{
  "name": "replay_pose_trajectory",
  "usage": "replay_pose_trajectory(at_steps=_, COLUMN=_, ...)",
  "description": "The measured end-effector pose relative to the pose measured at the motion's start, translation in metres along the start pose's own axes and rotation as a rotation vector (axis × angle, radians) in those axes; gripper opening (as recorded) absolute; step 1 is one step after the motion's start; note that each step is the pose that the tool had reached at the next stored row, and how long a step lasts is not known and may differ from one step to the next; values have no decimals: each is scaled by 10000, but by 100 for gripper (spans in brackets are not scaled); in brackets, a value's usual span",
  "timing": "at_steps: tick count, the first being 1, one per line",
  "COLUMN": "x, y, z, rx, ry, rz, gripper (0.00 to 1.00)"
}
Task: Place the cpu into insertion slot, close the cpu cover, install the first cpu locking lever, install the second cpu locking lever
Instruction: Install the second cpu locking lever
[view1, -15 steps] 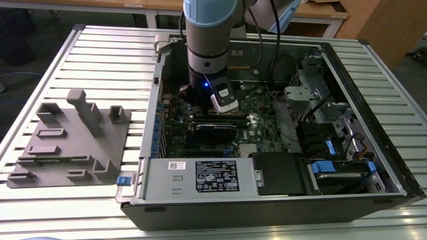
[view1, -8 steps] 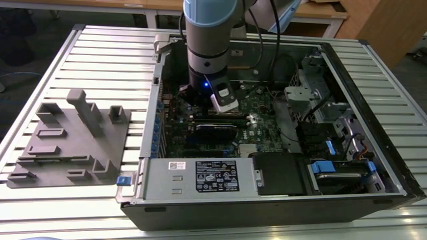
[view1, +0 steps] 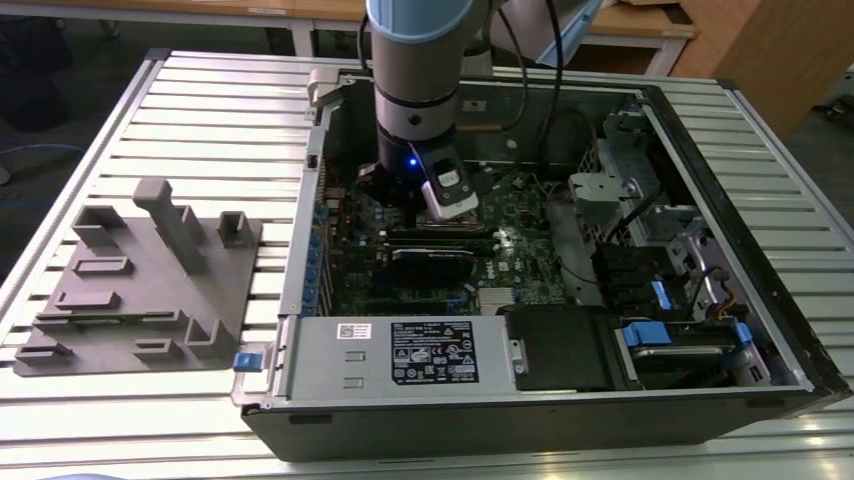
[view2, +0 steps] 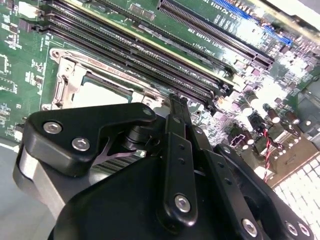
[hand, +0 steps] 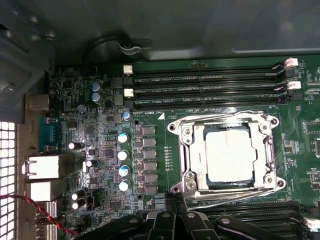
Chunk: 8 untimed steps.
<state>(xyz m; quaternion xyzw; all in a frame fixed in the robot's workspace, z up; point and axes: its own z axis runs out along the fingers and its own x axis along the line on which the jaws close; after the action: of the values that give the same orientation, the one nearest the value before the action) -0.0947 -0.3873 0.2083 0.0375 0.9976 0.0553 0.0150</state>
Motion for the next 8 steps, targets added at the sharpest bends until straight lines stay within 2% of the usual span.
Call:
replay_pose_trajectory(at_steps=2, x=-2, y=4, z=-36, rx=0, ry=-1, rz=-1, gripper=11)
replay_pose_trajectory(at_steps=8, x=-6, y=22, z=-197, rx=-2, ry=-1, rz=0, gripper=11)
